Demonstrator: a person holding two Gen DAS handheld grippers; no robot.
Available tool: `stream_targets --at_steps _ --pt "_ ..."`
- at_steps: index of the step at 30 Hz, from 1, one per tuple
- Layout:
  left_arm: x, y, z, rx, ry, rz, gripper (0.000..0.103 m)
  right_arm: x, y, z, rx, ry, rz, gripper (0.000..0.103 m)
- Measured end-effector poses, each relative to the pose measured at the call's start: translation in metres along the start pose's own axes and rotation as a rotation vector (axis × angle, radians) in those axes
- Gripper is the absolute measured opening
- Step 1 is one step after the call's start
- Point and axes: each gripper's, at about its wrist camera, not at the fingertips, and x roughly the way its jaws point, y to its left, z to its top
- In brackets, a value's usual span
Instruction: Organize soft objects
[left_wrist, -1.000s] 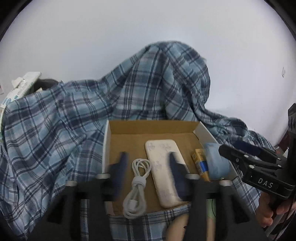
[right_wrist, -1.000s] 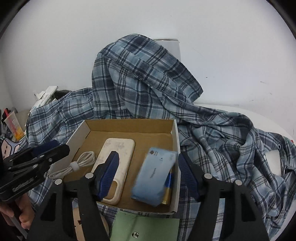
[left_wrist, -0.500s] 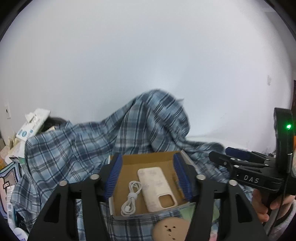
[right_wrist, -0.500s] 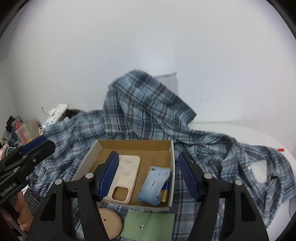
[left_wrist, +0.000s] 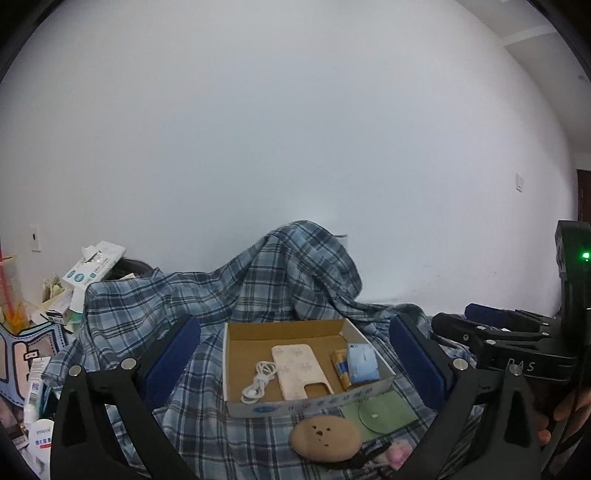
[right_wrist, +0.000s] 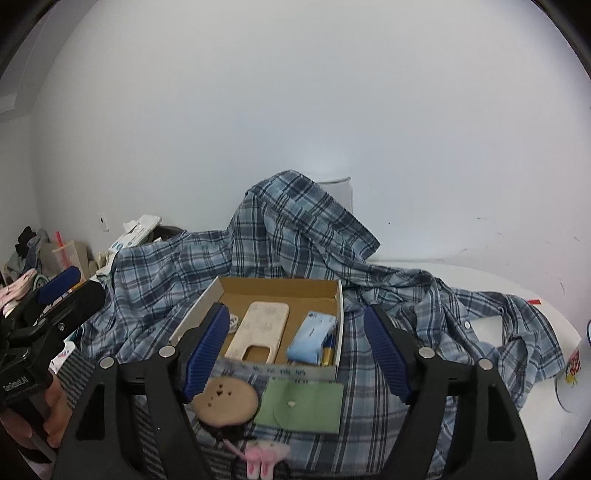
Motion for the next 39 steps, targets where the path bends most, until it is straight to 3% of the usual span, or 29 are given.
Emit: stream_targets --at_steps 11,19,24,30,39 --pt "0.01 -0.008 -0.039 0.054 0.052 -0.023 0.103 0.022 -0.012 -0.041 0.003 0.081 -0.031 0.075" --pt "0.019 -0.008 -0.05 0.045 0.09 -0.017 0.103 0.028 -0.016 -0.047 0.02 0.135 -0.024 0.075" --pt "0.019 -0.007 -0.051 0.043 0.085 -0.018 0.103 0.041 -0.014 -0.06 0.008 0.269 -0.079 0.073" --pt "0.017 -0.007 -0.051 0.042 0.074 -0.005 0.103 0.057 -0.015 -0.084 0.053 0.412 0.077 0.052" --pt "0.016 -0.011 -0.052 0.056 0.08 -0.013 0.103 0.072 0.009 -0.1 -0.021 0.516 0.213 0.049"
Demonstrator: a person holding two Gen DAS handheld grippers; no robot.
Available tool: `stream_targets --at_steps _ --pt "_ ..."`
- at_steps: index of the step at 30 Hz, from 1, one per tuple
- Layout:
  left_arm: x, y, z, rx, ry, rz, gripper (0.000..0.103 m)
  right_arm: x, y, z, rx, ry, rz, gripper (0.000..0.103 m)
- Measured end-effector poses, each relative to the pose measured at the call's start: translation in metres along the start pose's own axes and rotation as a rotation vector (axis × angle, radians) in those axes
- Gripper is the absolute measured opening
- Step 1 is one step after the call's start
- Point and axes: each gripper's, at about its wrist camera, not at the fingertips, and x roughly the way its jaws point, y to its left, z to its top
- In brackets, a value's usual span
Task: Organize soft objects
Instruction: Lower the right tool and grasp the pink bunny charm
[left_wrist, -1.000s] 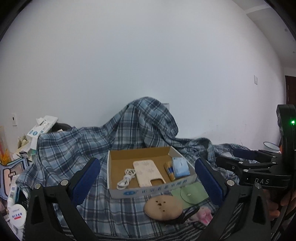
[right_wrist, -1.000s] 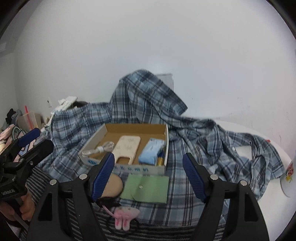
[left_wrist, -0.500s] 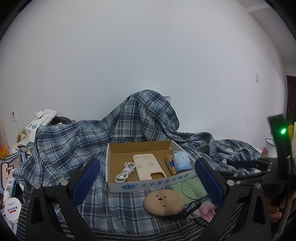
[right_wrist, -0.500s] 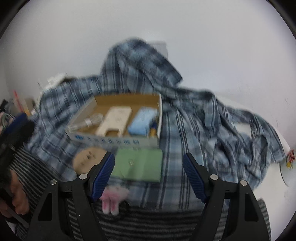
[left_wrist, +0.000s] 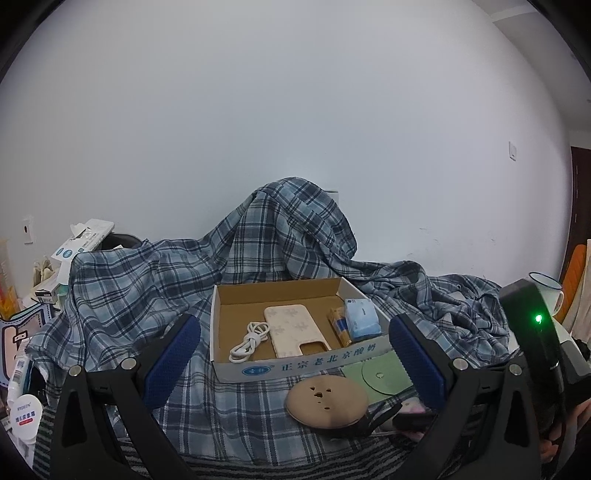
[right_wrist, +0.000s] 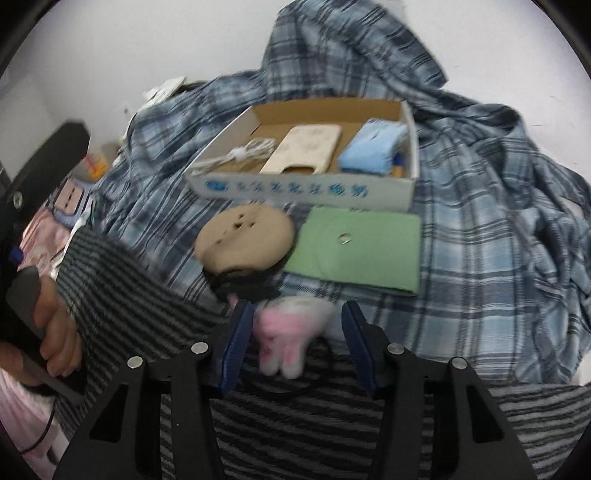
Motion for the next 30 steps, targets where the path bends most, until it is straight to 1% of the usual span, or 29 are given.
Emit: stream_targets --at_steps 1,3,4,6,9,15,17,19,20,21,22,23,24,25,26,27,30 --pt "0.0 0.0 0.0 0.0 0.001 -0.002 0.103 0.003 0.001 -0.001 -0.006 0.013 -0.006 0.048" --pt "0.001 0.0 0.0 0.0 0.007 -0.001 0.103 0.007 0.003 -0.001 -0.004 0.026 -0.008 0.032" --pt "0.001 0.0 0.0 -0.001 0.009 -0.001 0.103 0.006 0.002 -0.001 0.002 0.015 -0.018 0.029" --pt "0.002 0.001 0.0 -0.004 0.015 -0.002 0.103 0.004 -0.001 -0.001 0.012 0.001 -0.018 0.027" --pt "0.003 0.001 -0.001 -0.004 0.02 -0.006 0.103 -0.008 -0.005 -0.002 0.022 -0.047 -0.024 0.025" --pt "0.006 -0.002 -0.002 0.01 0.04 -0.043 0.103 -0.044 -0.013 -0.004 0.003 -0.179 -0.109 0.025" --pt "0.009 -0.004 -0.003 0.019 0.059 -0.065 0.1 -0.054 -0.019 -0.006 0.001 -0.212 -0.144 0.025" --pt "0.012 -0.006 -0.004 0.024 0.077 -0.086 0.088 -0.061 -0.024 -0.007 0.002 -0.235 -0.165 0.025" --pt "0.014 -0.007 -0.004 0.027 0.091 -0.104 0.084 -0.064 -0.027 -0.007 0.001 -0.244 -0.176 0.025" --pt "0.017 -0.009 -0.005 0.031 0.111 -0.128 0.076 -0.068 -0.031 -0.008 0.005 -0.255 -0.186 0.025" --pt "0.021 -0.011 -0.006 0.038 0.137 -0.155 0.07 -0.07 -0.034 -0.009 0.012 -0.264 -0.191 0.025" --pt "0.027 -0.014 -0.008 0.049 0.181 -0.202 0.066 -0.071 -0.038 -0.01 0.018 -0.267 -0.191 0.025" --pt "0.032 -0.017 -0.01 0.058 0.221 -0.241 0.055 -0.072 -0.042 -0.01 0.024 -0.268 -0.189 0.025" --pt "0.04 -0.022 -0.013 0.076 0.293 -0.306 0.05 -0.073 -0.046 -0.011 0.036 -0.27 -0.186 0.025" --pt "0.047 -0.026 -0.018 0.083 0.352 -0.345 0.05 -0.073 -0.049 -0.011 0.045 -0.271 -0.178 0.025" --pt "0.052 -0.027 -0.02 0.085 0.378 -0.35 0.05 -0.072 -0.051 -0.012 0.052 -0.27 -0.169 0.025" --pt "0.057 -0.031 -0.024 0.09 0.422 -0.383 0.05 -0.069 -0.055 -0.013 0.068 -0.262 -0.145 0.025"
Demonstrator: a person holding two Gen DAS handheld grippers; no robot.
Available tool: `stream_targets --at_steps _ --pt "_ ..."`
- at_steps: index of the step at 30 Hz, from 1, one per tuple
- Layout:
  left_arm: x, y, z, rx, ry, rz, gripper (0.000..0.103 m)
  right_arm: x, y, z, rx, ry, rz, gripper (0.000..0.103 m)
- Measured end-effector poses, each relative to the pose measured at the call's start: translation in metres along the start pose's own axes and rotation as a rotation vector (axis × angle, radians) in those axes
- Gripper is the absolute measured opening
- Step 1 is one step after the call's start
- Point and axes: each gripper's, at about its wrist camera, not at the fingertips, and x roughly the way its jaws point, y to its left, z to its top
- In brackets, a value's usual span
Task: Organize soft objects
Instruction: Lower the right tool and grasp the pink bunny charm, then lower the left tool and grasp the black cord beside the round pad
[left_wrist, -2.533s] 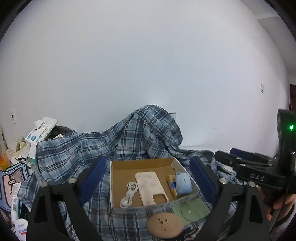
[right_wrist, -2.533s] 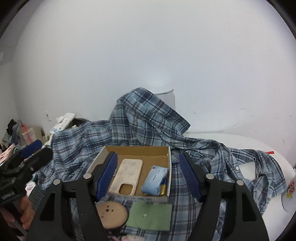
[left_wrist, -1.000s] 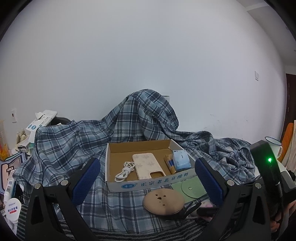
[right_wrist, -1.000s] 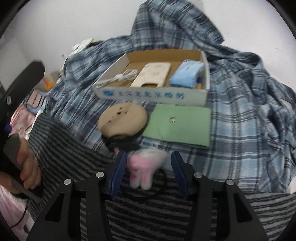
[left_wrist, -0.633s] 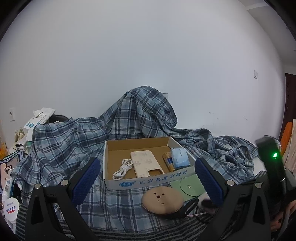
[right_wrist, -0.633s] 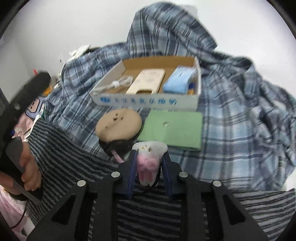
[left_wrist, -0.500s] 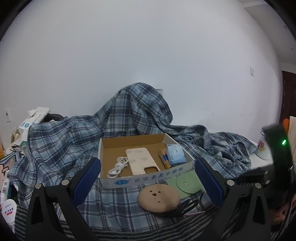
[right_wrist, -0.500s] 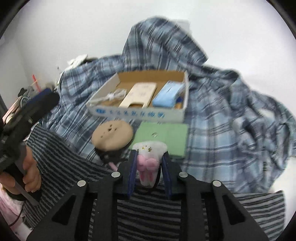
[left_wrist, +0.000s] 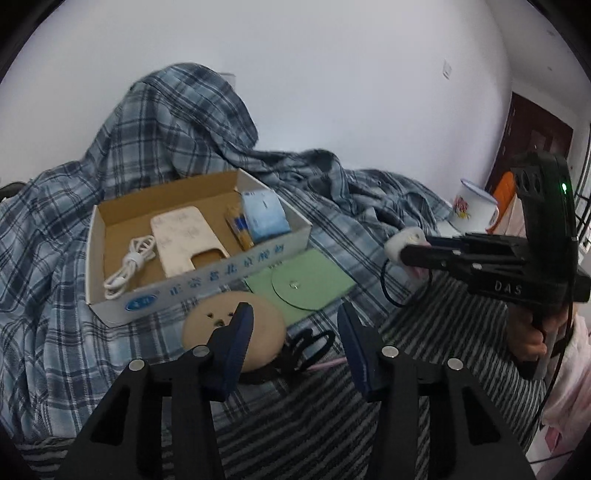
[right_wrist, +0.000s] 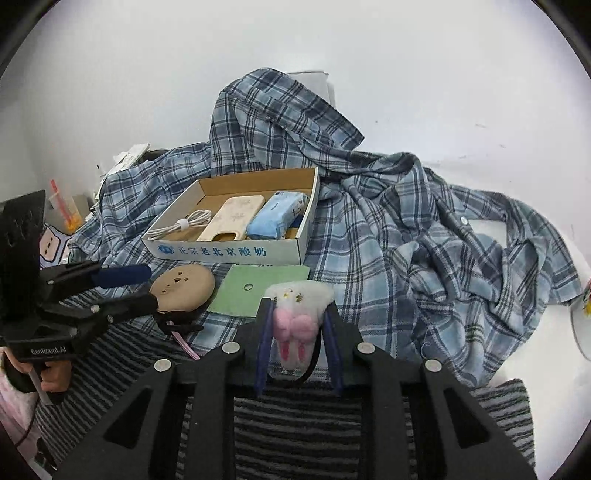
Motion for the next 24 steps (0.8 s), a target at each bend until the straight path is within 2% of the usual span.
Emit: stream_targets --at_steps 5,7,11,14,15,17,20,24 --pt "0.012 -0.015 -0.006 0.063 0.071 -0.044 0.05 0.0 0.0 -0.002 -0.001 0.001 0.02 0.025" --pt "0.015 -0.018 -0.007 0.085 0.084 -0.028 0.049 0.001 0.0 -0.003 -0.002 0.001 0.018 0.025" --pt "0.026 -0.019 -0.009 0.096 0.135 -0.01 0.041 0.001 0.0 -0.003 -0.001 0.003 0.022 0.025" --pt "0.032 -0.02 -0.01 0.104 0.17 0.006 0.024 0.002 0.001 -0.003 -0.005 0.002 0.02 0.025" --pt "0.035 -0.02 -0.011 0.106 0.184 0.01 0.014 0.002 0.001 -0.003 -0.008 0.003 0.018 0.025" --pt "0.039 -0.018 -0.012 0.1 0.2 0.029 0.01 0.003 0.003 -0.004 -0.016 0.004 0.012 0.025" --pt "0.036 -0.014 -0.011 0.082 0.178 0.037 0.008 0.002 0.005 -0.005 -0.033 -0.007 0.002 0.025" --pt "0.022 -0.018 -0.01 0.099 0.096 0.067 0.007 0.0 0.008 -0.006 -0.055 -0.025 -0.011 0.025"
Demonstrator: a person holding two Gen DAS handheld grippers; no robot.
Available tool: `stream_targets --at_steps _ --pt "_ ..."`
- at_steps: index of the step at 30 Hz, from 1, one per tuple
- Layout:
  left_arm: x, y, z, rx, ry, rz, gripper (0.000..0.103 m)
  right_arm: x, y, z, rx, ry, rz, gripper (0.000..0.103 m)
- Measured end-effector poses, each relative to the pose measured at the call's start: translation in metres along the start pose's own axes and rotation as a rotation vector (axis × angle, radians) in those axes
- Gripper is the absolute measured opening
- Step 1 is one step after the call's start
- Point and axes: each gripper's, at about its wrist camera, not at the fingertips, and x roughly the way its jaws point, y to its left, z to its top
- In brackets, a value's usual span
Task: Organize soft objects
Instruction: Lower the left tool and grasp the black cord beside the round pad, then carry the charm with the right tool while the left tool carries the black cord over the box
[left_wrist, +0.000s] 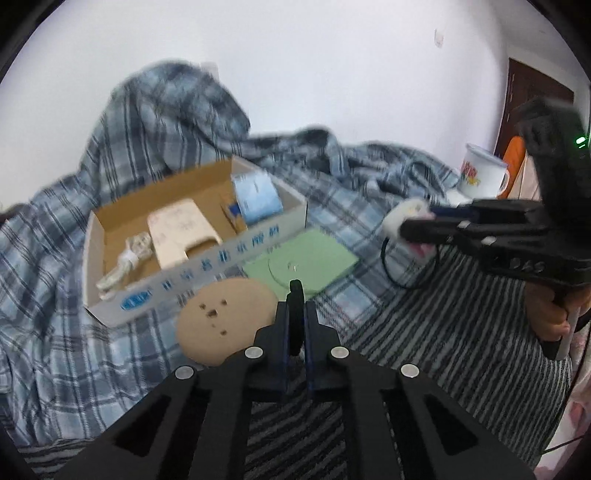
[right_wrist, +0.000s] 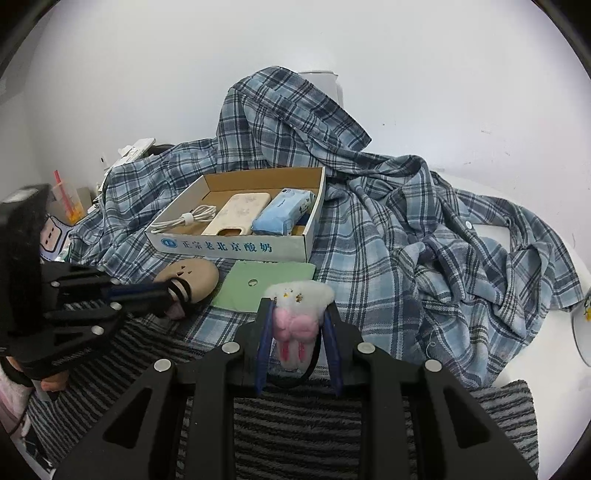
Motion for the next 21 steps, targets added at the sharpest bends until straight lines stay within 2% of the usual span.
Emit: stream_targets --at_steps 5,11,16,21 --pt "-0.029 -0.003 -0.002 0.011 -0.15 0.024 0.007 -0.009 0.004 -0.002 -0.031 -0.049 -0.011 0.025" --pt "-0.065 -0.005 -0.008 0.008 -0.335 0.091 0.007 -0.021 0.012 -0.004 -0.063 -0.119 -0.014 0.025" --pt "-0.079 -0.005 -0.01 0.004 -0.408 0.135 0.007 -0.028 0.014 -0.003 -0.069 -0.156 -0.023 0.025" --pt "-0.097 -0.003 -0.007 -0.026 -0.484 0.194 0.007 -0.042 0.027 0.01 -0.113 -0.24 -0.084 0.025"
